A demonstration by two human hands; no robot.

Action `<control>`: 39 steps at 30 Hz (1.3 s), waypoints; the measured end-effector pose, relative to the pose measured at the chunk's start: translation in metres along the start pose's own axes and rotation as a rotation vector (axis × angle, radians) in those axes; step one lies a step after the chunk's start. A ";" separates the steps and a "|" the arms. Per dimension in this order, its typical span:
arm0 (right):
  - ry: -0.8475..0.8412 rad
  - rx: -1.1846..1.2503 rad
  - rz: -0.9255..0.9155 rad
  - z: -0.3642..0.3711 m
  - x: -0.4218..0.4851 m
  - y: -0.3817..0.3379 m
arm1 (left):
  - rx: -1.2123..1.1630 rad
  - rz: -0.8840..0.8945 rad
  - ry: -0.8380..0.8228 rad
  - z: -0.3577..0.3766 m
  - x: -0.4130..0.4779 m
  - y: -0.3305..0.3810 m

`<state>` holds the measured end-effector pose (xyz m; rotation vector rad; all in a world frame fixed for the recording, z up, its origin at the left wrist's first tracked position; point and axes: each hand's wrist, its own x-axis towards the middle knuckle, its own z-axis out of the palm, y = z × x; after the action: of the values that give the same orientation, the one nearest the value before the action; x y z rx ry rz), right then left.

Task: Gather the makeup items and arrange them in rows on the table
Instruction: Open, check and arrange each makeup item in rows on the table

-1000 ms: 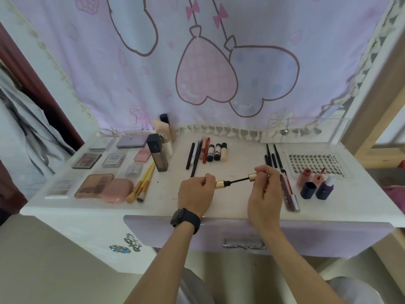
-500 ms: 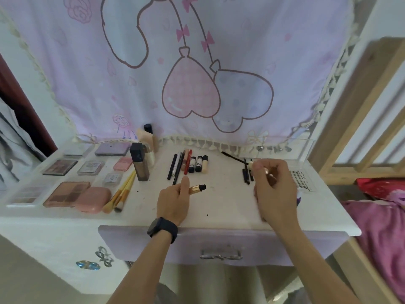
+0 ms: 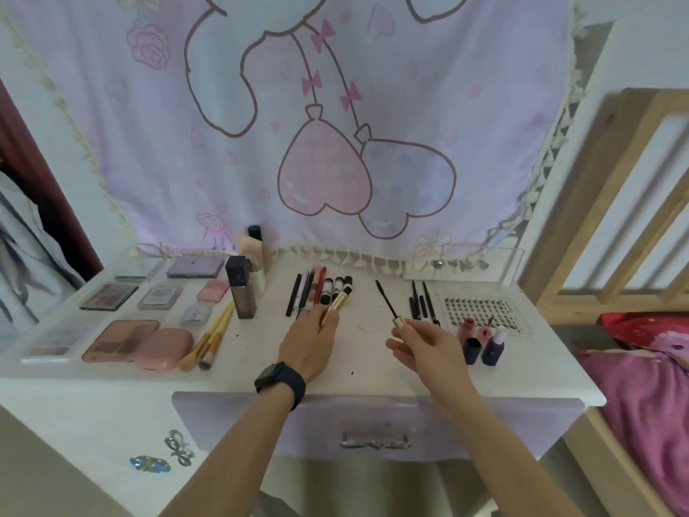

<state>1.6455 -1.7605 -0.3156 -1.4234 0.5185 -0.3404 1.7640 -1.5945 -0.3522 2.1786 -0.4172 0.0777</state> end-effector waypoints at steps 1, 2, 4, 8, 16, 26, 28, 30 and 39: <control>0.013 -0.095 -0.015 0.001 0.006 -0.001 | 0.008 0.006 -0.018 0.003 0.005 0.003; 0.030 -0.189 -0.032 0.001 0.011 -0.002 | 0.026 0.003 -0.042 0.006 0.010 0.007; 0.062 -0.358 -0.071 0.003 0.022 -0.007 | 0.074 -0.012 -0.097 0.013 0.020 0.017; 0.089 -0.747 -0.140 0.006 0.047 -0.018 | 0.131 -0.056 -0.224 0.027 0.035 0.043; 0.087 -1.165 -0.167 0.007 0.088 -0.019 | 0.398 -0.118 -0.274 0.054 0.064 0.066; 0.121 -1.224 -0.256 0.011 0.095 -0.005 | 0.347 -0.136 -0.269 0.057 0.065 0.059; 0.098 -1.230 -0.278 0.011 0.090 -0.003 | 0.286 -0.132 -0.281 0.054 0.064 0.054; 0.086 -1.240 -0.309 0.010 0.084 0.000 | 0.245 -0.122 -0.302 0.051 0.063 0.048; 0.069 -1.346 -0.329 0.008 0.084 0.001 | 0.154 -0.050 -0.349 0.056 0.065 0.051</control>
<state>1.7204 -1.7968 -0.3272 -2.8270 0.5865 -0.2964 1.8032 -1.6839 -0.3336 2.3580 -0.5676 -0.3118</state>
